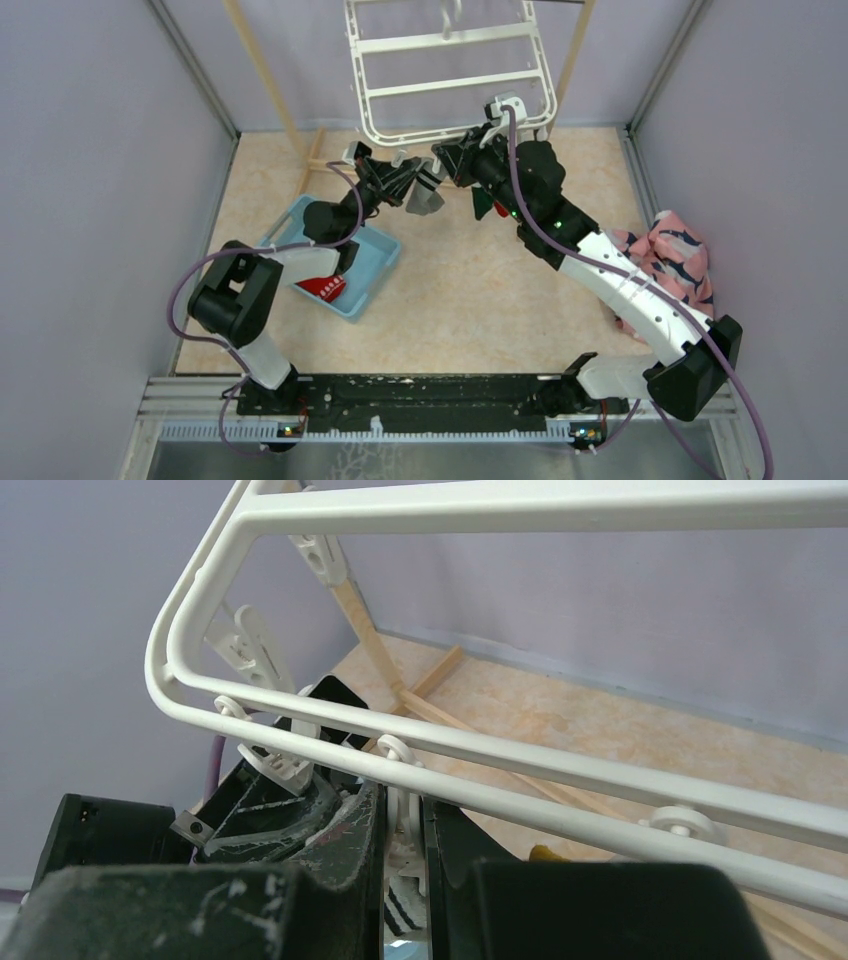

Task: Clip the socks to the hanger
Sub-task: Clamp the sock onto the hanger.

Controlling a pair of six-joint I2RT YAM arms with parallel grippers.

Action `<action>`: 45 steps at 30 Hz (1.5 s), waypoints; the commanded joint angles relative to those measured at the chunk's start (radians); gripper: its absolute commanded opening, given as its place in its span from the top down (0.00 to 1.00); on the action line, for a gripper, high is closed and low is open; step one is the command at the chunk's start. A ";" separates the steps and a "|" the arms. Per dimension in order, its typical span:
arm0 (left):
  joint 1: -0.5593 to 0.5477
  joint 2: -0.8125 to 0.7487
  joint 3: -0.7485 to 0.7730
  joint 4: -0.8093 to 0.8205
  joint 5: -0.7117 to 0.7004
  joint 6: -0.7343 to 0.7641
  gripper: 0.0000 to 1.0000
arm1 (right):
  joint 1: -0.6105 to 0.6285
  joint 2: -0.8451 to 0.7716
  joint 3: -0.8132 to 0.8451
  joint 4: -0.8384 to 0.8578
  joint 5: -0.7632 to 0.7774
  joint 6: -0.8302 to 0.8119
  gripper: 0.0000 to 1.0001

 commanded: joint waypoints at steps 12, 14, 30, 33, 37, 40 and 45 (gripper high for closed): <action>-0.016 -0.025 0.066 0.255 0.003 -0.058 1.00 | 0.005 0.013 -0.021 -0.027 -0.033 0.016 1.00; -0.020 -0.021 0.082 0.256 0.001 -0.058 1.00 | 0.005 0.015 -0.024 -0.027 -0.031 0.014 1.00; -0.034 -0.013 0.085 0.256 -0.009 -0.055 1.00 | 0.005 0.011 -0.020 -0.023 -0.027 0.014 0.95; -0.033 -0.012 0.090 0.255 -0.006 -0.056 1.00 | 0.005 0.010 -0.017 -0.024 -0.028 0.016 0.85; -0.033 -0.011 0.093 0.256 -0.006 -0.058 1.00 | 0.005 0.007 -0.015 -0.022 -0.027 0.016 0.76; -0.033 -0.010 0.099 0.255 -0.006 -0.059 1.00 | 0.005 0.007 -0.011 -0.024 -0.026 0.016 0.74; -0.036 -0.006 0.111 0.256 -0.004 -0.063 1.00 | 0.005 0.006 -0.010 -0.022 -0.024 0.016 0.68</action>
